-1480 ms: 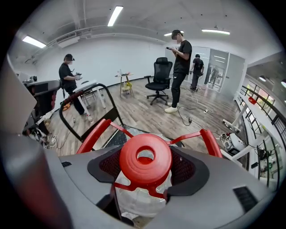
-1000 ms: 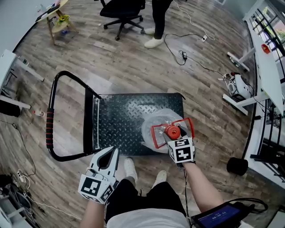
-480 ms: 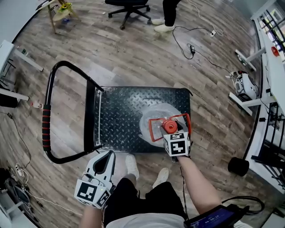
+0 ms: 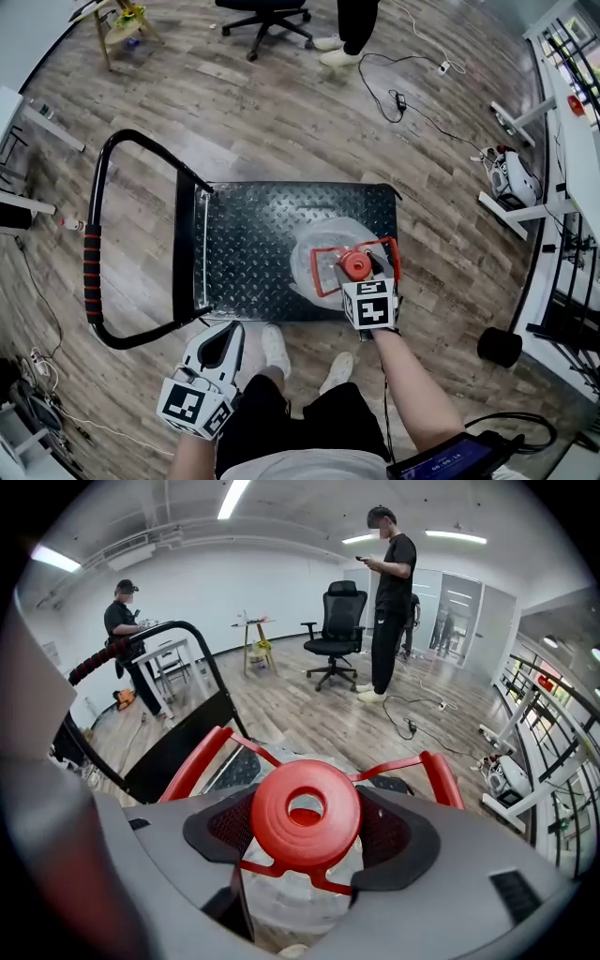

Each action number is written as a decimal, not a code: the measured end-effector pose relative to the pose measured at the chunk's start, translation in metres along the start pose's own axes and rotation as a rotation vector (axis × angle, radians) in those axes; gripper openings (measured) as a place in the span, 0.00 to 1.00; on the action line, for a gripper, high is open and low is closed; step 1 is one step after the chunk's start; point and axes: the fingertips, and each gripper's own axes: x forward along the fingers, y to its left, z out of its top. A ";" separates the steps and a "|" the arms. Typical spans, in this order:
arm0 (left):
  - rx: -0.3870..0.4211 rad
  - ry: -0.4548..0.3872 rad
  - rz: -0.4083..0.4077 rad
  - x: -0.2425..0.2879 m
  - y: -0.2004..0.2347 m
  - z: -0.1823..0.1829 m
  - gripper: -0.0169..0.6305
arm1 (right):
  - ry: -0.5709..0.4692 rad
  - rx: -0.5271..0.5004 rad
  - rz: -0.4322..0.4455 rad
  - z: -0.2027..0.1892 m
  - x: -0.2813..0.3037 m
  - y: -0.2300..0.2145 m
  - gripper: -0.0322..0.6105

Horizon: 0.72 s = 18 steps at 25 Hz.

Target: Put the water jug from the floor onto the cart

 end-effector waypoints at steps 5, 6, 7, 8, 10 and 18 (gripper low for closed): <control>0.003 0.002 -0.022 0.001 -0.011 -0.001 0.02 | -0.048 -0.051 -0.013 0.006 -0.010 0.001 0.54; 0.003 0.002 -0.024 0.001 -0.012 -0.001 0.02 | -0.056 -0.045 -0.014 0.009 -0.015 0.000 0.54; 0.002 0.001 -0.025 0.001 -0.013 0.000 0.03 | -0.067 -0.038 -0.018 0.012 -0.021 -0.001 0.54; 0.001 -0.001 -0.026 0.000 -0.014 0.002 0.03 | -0.081 -0.031 -0.021 0.017 -0.028 -0.002 0.54; 0.001 -0.005 -0.029 -0.001 -0.016 0.006 0.03 | -0.113 -0.013 -0.023 0.026 -0.047 -0.003 0.54; 0.039 -0.064 -0.077 0.002 -0.048 0.044 0.03 | -0.292 0.068 0.001 0.053 -0.153 -0.011 0.42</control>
